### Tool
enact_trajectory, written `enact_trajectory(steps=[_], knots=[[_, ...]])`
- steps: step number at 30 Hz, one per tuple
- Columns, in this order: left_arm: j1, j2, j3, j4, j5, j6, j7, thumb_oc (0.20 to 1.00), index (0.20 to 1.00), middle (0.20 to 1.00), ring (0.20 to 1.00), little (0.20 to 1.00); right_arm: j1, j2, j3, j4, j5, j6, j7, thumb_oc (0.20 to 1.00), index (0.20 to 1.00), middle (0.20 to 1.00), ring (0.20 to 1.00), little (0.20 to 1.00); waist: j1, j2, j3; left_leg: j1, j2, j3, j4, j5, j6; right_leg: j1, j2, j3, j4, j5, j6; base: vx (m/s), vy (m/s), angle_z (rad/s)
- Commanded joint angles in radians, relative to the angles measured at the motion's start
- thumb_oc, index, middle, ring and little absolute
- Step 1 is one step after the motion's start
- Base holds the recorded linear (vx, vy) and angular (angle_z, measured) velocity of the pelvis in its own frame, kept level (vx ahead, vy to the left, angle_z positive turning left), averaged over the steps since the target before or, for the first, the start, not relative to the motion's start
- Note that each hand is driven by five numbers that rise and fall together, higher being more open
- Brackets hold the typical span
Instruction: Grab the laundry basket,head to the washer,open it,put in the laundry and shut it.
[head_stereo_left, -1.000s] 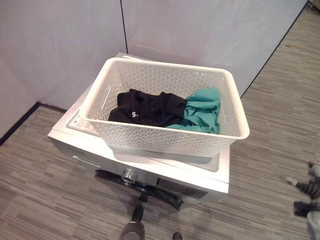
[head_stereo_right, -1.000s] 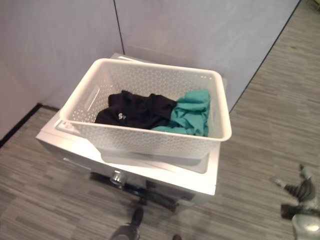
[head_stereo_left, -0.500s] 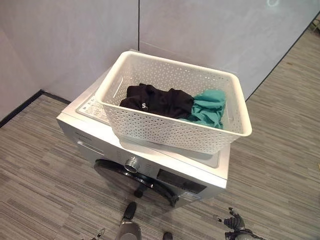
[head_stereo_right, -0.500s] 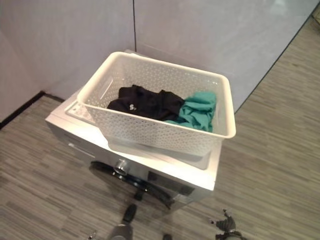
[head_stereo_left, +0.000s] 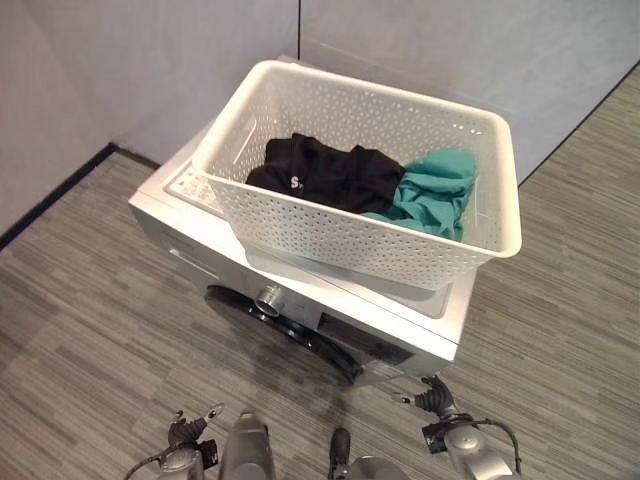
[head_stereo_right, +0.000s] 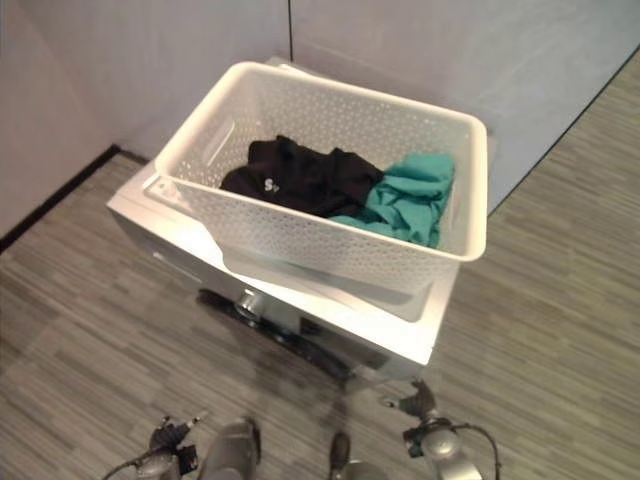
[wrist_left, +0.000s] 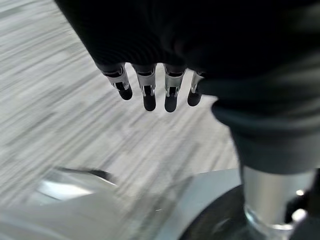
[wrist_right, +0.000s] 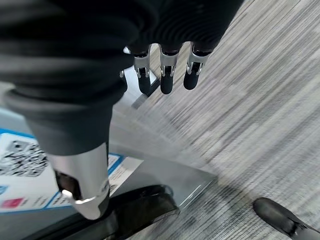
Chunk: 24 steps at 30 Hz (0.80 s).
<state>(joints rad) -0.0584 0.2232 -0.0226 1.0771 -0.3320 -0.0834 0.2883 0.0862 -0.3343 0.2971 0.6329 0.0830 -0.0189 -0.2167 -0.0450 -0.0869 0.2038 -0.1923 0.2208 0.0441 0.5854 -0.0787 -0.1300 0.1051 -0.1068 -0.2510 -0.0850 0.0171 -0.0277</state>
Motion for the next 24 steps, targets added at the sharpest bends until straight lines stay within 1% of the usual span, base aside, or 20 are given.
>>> enact_trajectory(steps=[1, 2, 3, 4, 5, 6, 7, 8, 9, 10, 11, 12, 13, 14, 17, 19, 22, 24], knots=[[0.063, -0.015, -0.069, -0.047, 0.056, -0.001, -0.018, 1.000, 1.000, 1.000, 1.000, 1.000, -0.022, -0.016, -0.048, 0.003, -0.027, -0.008, -0.001, 1.000, 1.000, 1.000, 1.000, 1.000, 0.001, 0.048, -0.037, 0.272, 0.144, 0.010, -0.295, 0.152, 0.015, -0.181, 0.008, 0.043, -0.002, -0.051, 0.064, -0.12, 0.245, 0.71], [0.060, -0.022, -0.084, -0.038, 0.092, 0.013, -0.029, 1.000, 1.000, 1.000, 1.000, 1.000, 0.001, -0.025, -0.067, -0.012, -0.039, -0.004, 0.002, 1.000, 1.000, 1.000, 1.000, 1.000, -0.032, 0.080, -0.064, 0.343, 0.141, 0.074, -0.400, 0.136, 0.000, -0.194, 0.003, -0.003, -0.002, -0.044, 0.078, -0.15, 0.273, 1.17], [0.049, -0.027, -0.098, -0.028, 0.117, 0.017, -0.026, 1.000, 1.000, 1.000, 1.000, 1.000, 0.014, -0.033, -0.078, -0.033, -0.043, -0.004, 0.007, 1.000, 1.000, 1.000, 1.000, 1.000, -0.049, 0.092, -0.073, 0.359, 0.151, 0.126, -0.440, 0.140, -0.017, -0.205, -0.010, -0.028, -0.002, -0.038, 0.082, -0.12, 0.311, 1.44], [0.044, -0.028, -0.104, -0.026, 0.133, 0.020, -0.030, 1.000, 1.000, 1.000, 1.000, 1.000, 0.026, -0.036, -0.083, -0.057, -0.045, -0.006, 0.012, 1.000, 1.000, 1.000, 1.000, 1.000, -0.057, 0.114, -0.080, 0.380, 0.154, 0.150, -0.472, 0.126, -0.034, -0.200, -0.012, -0.038, -0.002, -0.046, 0.091, -0.09, 0.250, 1.61], [0.048, -0.030, -0.108, -0.025, 0.147, 0.022, -0.035, 1.000, 1.000, 1.000, 1.000, 1.000, 0.034, -0.039, -0.089, -0.069, -0.045, -0.002, 0.017, 1.000, 1.000, 1.000, 1.000, 1.000, -0.055, 0.127, -0.083, 0.384, 0.141, 0.148, -0.490, 0.117, -0.037, -0.201, -0.012, -0.039, 0.000, -0.039, 0.096, -0.04, 0.239, 1.51], [0.050, -0.027, -0.118, -0.019, 0.166, 0.028, -0.035, 1.000, 1.000, 1.000, 1.000, 1.000, 0.034, -0.039, -0.089, -0.068, -0.044, 0.000, 0.022, 1.000, 1.000, 1.000, 1.000, 1.000, -0.051, 0.131, -0.086, 0.386, 0.125, 0.140, -0.499, 0.102, -0.035, -0.202, -0.017, -0.037, 0.002, -0.028, 0.100, -0.09, 0.218, 1.29], [0.050, -0.023, -0.125, -0.021, 0.181, 0.031, -0.038, 1.000, 1.000, 1.000, 1.000, 1.000, 0.029, -0.038, -0.090, -0.067, -0.040, 0.001, 0.025, 1.000, 1.000, 1.000, 1.000, 1.000, -0.047, 0.132, -0.087, 0.390, 0.112, 0.140, -0.510, 0.081, -0.034, -0.205, -0.033, -0.043, 0.003, -0.016, 0.108, -0.10, 0.207, 0.80], [0.050, -0.018, -0.133, -0.030, 0.196, 0.034, -0.038, 1.000, 1.000, 1.000, 1.000, 1.000, 0.029, -0.044, -0.084, -0.084, -0.051, 0.002, 0.030, 1.000, 1.000, 1.000, 1.000, 1.000, -0.043, 0.130, -0.086, 0.392, 0.100, 0.143, -0.515, 0.060, -0.031, -0.210, -0.050, -0.052, 0.004, -0.004, 0.117, -0.13, 0.217, 0.33], [0.054, -0.014, -0.137, -0.037, 0.211, 0.037, -0.040, 1.000, 1.000, 1.000, 1.000, 1.000, 0.026, -0.054, -0.078, -0.102, -0.077, 0.003, 0.032, 1.000, 1.000, 1.000, 1.000, 1.000, -0.037, 0.124, -0.083, 0.397, 0.080, 0.146, -0.527, 0.022, -0.023, -0.218, -0.073, -0.064, 0.006, 0.012, 0.130, -0.16, 0.235, 0.14], [0.062, -0.007, -0.131, -0.056, 0.211, 0.033, -0.041, 1.000, 1.000, 1.000, 1.000, 1.000, 0.011, -0.071, -0.071, -0.116, -0.111, 0.007, 0.033, 1.000, 1.000, 1.000, 1.000, 1.000, -0.024, 0.116, -0.078, 0.410, 0.044, 0.145, -0.558, -0.043, -0.004, -0.229, -0.101, -0.071, 0.009, 0.038, 0.150, -0.16, 0.226, 0.28], [0.065, -0.002, -0.127, -0.061, 0.216, 0.032, -0.040, 1.000, 1.000, 1.000, 1.000, 1.000, 0.001, -0.078, -0.069, -0.126, -0.125, 0.009, 0.033, 1.000, 1.000, 1.000, 1.000, 1.000, -0.019, 0.112, -0.076, 0.418, 0.026, 0.143, -0.572, -0.071, 0.007, -0.236, -0.114, -0.070, 0.009, 0.050, 0.159, -0.11, 0.143, 0.19], [0.065, -0.002, -0.126, -0.062, 0.216, 0.032, -0.040, 1.000, 1.000, 1.000, 1.000, 1.000, 0.001, -0.078, -0.069, -0.126, -0.126, 0.009, 0.033, 1.000, 1.000, 1.000, 1.000, 1.000, -0.019, 0.111, -0.075, 0.418, 0.024, 0.144, -0.572, -0.072, 0.008, -0.236, -0.115, -0.069, 0.009, 0.051, 0.160, -0.12, 0.119, 0.05], [0.076, 0.007, -0.121, -0.064, 0.234, 0.032, -0.041, 1.000, 1.000, 1.000, 1.000, 1.000, -0.020, -0.095, -0.070, -0.140, -0.143, 0.004, 0.037, 1.000, 1.000, 1.000, 1.000, 1.000, -0.008, 0.102, -0.068, 0.419, 0.003, 0.138, -0.572, -0.106, 0.022, -0.249, -0.139, -0.070, 0.012, 0.075, 0.177, -0.08, 0.077, 0.01], [0.076, 0.007, -0.121, -0.064, 0.234, 0.032, -0.041, 1.000, 1.000, 1.000, 1.000, 1.000, -0.020, -0.095, -0.070, -0.140, -0.143, 0.004, 0.037, 1.000, 1.000, 1.000, 1.000, 1.000, -0.008, 0.101, -0.067, 0.418, 0.001, 0.138, -0.571, -0.107, 0.023, -0.250, -0.141, -0.070, 0.012, 0.076, 0.178, -0.10, 0.086, -0.02], [0.093, 0.024, -0.103, -0.064, 0.252, 0.035, -0.049, 1.000, 1.000, 1.000, 1.000, 1.000, -0.054, -0.120, -0.068, -0.141, -0.167, 0.006, 0.045, 1.000, 1.000, 1.000, 1.000, 1.000, 0.007, 0.083, -0.057, 0.415, -0.019, 0.128, -0.553, -0.148, 0.040, -0.254, -0.172, -0.074, 0.013, 0.098, 0.195, -0.06, 0.036, -0.08], [0.099, 0.030, -0.087, -0.052, 0.257, 0.039, -0.044, 1.000, 1.000, 1.000, 1.000, 1.000, -0.070, -0.119, -0.063, -0.132, -0.179, 0.009, 0.046, 1.000, 1.000, 1.000, 1.000, 1.000, 0.016, 0.073, -0.056, 0.422, -0.028, 0.130, -0.550, -0.163, 0.045, -0.251, -0.187, -0.082, 0.012, 0.107, 0.202, -0.04, 0.008, -0.10], [0.105, 0.030, -0.060, -0.041, 0.244, 0.040, -0.041, 1.000, 1.000, 1.000, 1.000, 1.000, -0.083, -0.109, -0.053, -0.149, -0.171, 0.011, 0.051, 1.000, 1.000, 1.000, 1.000, 1.000, 0.027, 0.057, -0.062, 0.438, -0.036, 0.129, -0.549, -0.170, 0.048, -0.250, -0.195, -0.089, 0.013, 0.121, 0.208, -0.02, -0.007, -0.08], [0.104, 0.030, -0.055, -0.043, 0.239, 0.040, -0.041, 1.000, 1.000, 1.000, 1.000, 1.000, -0.086, -0.104, -0.050, -0.151, -0.170, 0.010, 0.051, 1.000, 1.000, 1.000, 1.000, 1.000, 0.030, 0.055, -0.064, 0.439, -0.037, 0.129, -0.542, -0.175, 0.050, -0.251, -0.196, -0.088, 0.012, 0.124, 0.210, -0.03, 0.004, -0.03]])
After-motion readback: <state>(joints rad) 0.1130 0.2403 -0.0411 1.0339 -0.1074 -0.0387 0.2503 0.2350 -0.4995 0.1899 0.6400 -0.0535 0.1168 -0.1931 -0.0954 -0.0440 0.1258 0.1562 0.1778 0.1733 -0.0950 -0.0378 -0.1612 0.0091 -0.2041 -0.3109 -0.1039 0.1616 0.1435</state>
